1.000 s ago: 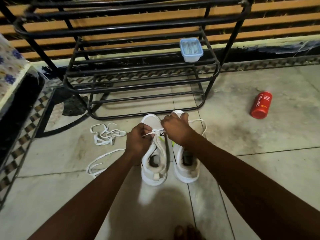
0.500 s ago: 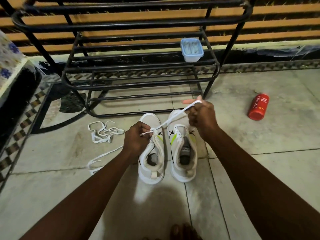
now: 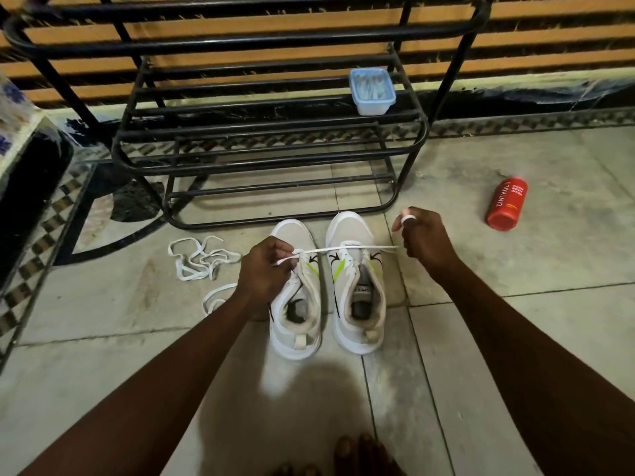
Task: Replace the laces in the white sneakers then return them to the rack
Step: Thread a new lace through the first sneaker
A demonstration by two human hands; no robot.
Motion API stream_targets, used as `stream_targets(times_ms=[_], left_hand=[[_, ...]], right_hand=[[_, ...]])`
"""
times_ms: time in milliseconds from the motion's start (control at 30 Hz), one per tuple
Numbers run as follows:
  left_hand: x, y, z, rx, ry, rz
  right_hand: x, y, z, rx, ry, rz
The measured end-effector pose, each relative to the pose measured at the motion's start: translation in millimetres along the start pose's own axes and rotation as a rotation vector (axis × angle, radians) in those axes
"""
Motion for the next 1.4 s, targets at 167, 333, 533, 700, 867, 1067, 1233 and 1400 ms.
stream_targets(times_ms=[167,333,533,700,867,1067,1233,1400], left_hand=[[4.0,-15.0,-8.0,-0.078,0.015,0.046],[-2.4,-46.6,-42.8,-0.027,0.185,0.089],[-26.9,-74.0,-94.5,-0.154,0.236,0.102],[-45.0,-80.2,-124.7,-0.176,0.29,0.124],[-44.5,-115.0,-107.3,-0.168,0.29,0.027],[-33.6,-161.2,-21.8,0.024,0.1,-0.141],[-34.7,-174.5,30.7,0.266,-0.067,-0.274],[-39.0,-141.4,-14.5,0.187,0.09,-0.23]], right_hand=[[-8.7,17.1,13.2,-0.422,-0.215,0.107],[-18.6,24.4,31.1,-0.597,-0.163,0.18],[-40.6,69.6,87.5,-0.446,-0.424,0.362],[-62.8,120.8,131.0,-0.135,-0.447,0.599],[-47.1,107.7,141.1,0.198,-0.336,0.345],[-16.2,80.5,96.9,0.255,-0.015,0.083],[-5.4,68.8,73.3,0.143,0.092,-0.115],[-18.9,74.5,77.9,-0.288,-0.023,-0.178]])
Point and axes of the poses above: each hand's wrist, its own x-axis towards the middle knuckle, its own y-axis out of the palm, z = x × y, the point moved 5 cm from there along x, towards the middle knuckle, and after that the axes turned 3 degrees about -x, right-handed, at the moved point
